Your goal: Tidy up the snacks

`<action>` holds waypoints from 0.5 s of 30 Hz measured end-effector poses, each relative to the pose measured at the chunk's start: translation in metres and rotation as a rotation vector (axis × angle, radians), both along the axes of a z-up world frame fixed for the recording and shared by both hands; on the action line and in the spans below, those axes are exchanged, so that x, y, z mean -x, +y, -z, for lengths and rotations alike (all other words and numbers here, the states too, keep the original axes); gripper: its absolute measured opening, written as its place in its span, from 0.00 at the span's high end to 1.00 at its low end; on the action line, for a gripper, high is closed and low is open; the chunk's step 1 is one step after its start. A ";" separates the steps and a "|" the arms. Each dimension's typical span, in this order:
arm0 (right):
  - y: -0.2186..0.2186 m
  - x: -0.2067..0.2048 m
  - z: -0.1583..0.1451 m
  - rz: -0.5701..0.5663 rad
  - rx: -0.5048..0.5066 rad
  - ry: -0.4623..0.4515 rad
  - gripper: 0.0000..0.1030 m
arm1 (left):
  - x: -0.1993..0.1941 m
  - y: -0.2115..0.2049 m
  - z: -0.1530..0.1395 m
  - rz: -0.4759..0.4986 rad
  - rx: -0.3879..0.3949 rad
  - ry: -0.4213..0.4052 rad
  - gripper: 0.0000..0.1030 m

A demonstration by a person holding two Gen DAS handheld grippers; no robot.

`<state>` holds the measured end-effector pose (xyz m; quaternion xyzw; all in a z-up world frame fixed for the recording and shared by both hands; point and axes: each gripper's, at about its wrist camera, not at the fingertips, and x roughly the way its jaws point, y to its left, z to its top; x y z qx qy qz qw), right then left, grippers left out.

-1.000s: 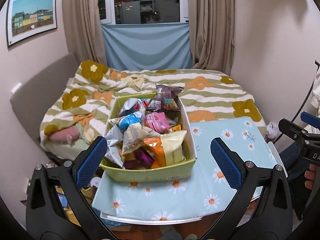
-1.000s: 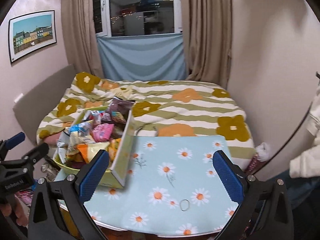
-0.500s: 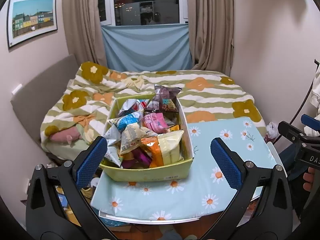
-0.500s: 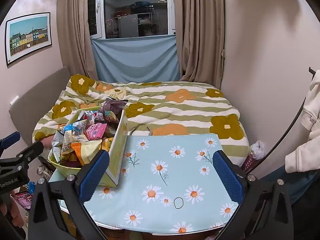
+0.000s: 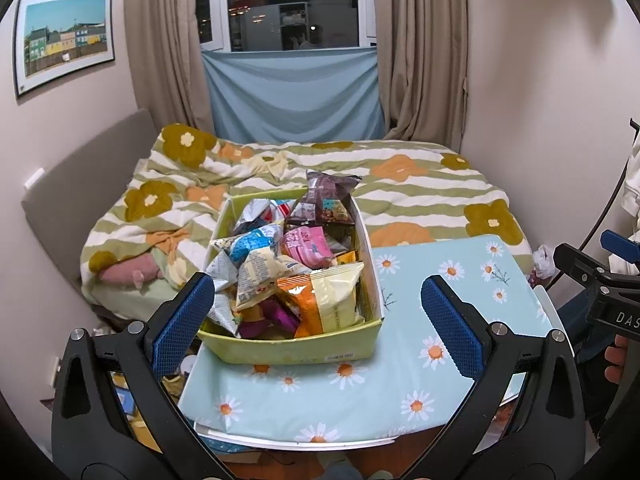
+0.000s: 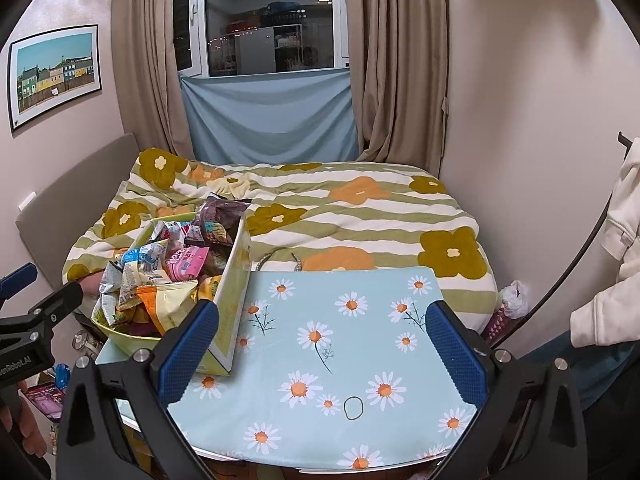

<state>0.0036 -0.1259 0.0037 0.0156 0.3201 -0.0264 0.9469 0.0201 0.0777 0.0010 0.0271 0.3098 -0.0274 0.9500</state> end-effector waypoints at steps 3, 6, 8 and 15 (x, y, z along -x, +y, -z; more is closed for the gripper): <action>-0.001 0.000 0.000 0.001 0.001 -0.001 0.00 | 0.000 -0.003 0.000 0.002 0.000 0.001 0.00; -0.002 -0.001 0.000 -0.001 0.001 0.000 0.00 | -0.001 -0.005 -0.001 0.002 -0.001 0.001 0.00; -0.003 -0.001 0.000 0.000 -0.001 -0.001 0.00 | -0.001 -0.005 -0.001 0.001 0.000 0.002 0.00; -0.003 -0.002 0.001 0.001 0.002 0.001 0.00 | -0.001 -0.005 0.000 0.002 0.002 0.000 0.00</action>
